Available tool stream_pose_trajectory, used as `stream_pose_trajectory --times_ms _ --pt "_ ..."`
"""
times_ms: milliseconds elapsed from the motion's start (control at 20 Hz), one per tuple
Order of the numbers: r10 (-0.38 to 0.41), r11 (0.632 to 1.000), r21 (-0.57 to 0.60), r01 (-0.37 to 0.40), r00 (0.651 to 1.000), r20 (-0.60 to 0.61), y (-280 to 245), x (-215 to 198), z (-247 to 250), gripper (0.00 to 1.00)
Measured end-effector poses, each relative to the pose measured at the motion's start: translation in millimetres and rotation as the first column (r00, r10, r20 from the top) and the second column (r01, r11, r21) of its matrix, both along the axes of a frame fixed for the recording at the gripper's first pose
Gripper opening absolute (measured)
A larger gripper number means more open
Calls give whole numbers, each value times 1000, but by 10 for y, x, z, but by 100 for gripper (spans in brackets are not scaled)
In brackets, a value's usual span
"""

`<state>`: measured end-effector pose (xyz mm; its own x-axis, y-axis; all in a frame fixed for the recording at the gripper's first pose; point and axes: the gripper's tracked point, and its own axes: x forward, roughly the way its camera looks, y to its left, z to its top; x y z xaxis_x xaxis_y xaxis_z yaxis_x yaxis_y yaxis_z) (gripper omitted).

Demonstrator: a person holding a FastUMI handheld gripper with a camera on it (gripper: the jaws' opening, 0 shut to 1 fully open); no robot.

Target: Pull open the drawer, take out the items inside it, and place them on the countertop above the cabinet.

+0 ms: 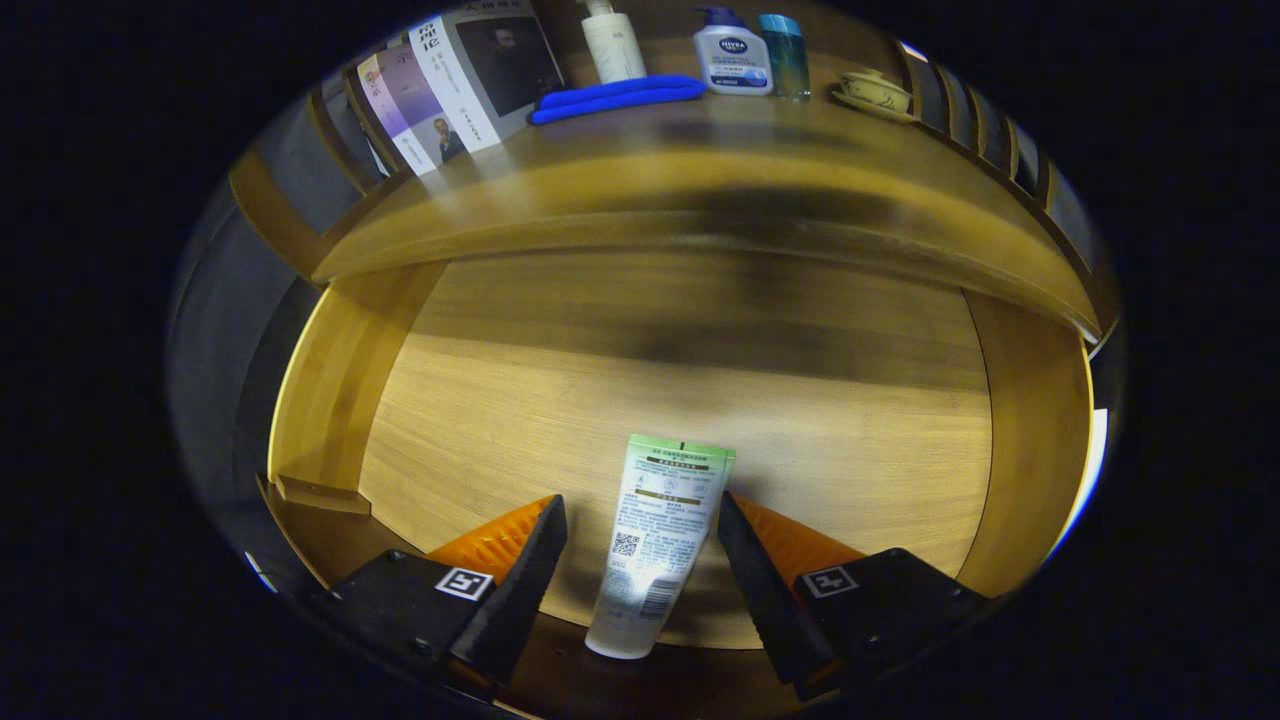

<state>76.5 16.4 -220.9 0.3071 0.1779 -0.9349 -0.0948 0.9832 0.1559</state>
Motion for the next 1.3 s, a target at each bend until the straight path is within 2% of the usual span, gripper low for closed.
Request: stream_pose_trajectory --times_ms 150,300,450,550,600,650,700,800,850,950,1000,1150,1300 --pt "-3 1000 -27 4 1000 8 -70 36 -59 77" --pt "4 1000 -27 -4 1000 15 -45 44 -69 66" --pt "9 999 -46 -5 997 79 -87 115 1 55" --pt "-2 999 -34 6 993 121 -84 168 62 54" --pt "-3 999 -38 8 991 135 -112 175 86 43" --pt "-93 996 21 91 981 172 -100 319 154 31" --pt "-124 991 65 114 976 180 -33 427 98 19" --pt "-136 990 73 124 972 192 -173 508 170 13" --pt "-130 990 75 119 975 179 -159 517 179 12" --pt "-50 996 76 42 992 114 -70 406 89 12" --pt "3 998 67 -9 997 82 -10 307 42 25" --pt "130 991 -43 -126 986 101 -48 324 26 66" --pt "217 971 -111 -212 975 40 -89 281 -27 63"
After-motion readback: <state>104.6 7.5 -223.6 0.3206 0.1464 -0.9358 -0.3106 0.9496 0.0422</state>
